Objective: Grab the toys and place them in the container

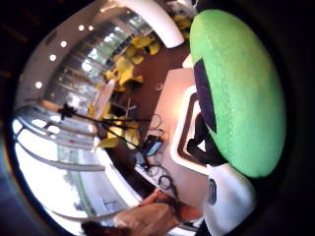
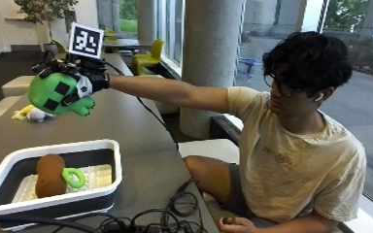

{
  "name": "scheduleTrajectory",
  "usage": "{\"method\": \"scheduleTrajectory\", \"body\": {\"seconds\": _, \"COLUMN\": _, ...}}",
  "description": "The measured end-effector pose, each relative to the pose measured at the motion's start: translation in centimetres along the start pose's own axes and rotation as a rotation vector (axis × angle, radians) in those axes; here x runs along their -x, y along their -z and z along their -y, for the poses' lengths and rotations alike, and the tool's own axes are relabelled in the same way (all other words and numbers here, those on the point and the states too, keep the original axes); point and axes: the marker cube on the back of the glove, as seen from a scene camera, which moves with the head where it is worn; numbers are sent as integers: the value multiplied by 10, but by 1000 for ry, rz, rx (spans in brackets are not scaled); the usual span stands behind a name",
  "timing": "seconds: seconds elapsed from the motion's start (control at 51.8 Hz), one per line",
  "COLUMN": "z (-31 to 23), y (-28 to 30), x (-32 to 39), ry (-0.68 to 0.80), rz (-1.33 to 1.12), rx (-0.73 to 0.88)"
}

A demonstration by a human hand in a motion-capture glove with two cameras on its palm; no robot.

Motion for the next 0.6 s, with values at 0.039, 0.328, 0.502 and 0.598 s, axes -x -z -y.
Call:
{"method": "scheduleTrajectory", "body": {"seconds": 0.039, "z": 2, "y": -4, "x": 2, "ry": -11, "rz": -40, "rx": 11}}
{"method": "scheduleTrajectory", "body": {"seconds": 0.328, "z": 5, "y": -23, "x": -1, "ry": -23, "rz": -11, "rx": 61}}
{"method": "scheduleTrajectory", "body": {"seconds": 0.502, "z": -2, "y": -20, "x": -6, "ry": -4, "rz": -29, "rx": 70}}
{"method": "scheduleTrajectory", "body": {"seconds": 0.598, "z": -10, "y": -11, "x": -24, "ry": -22, "rz": -164, "rx": 84}}
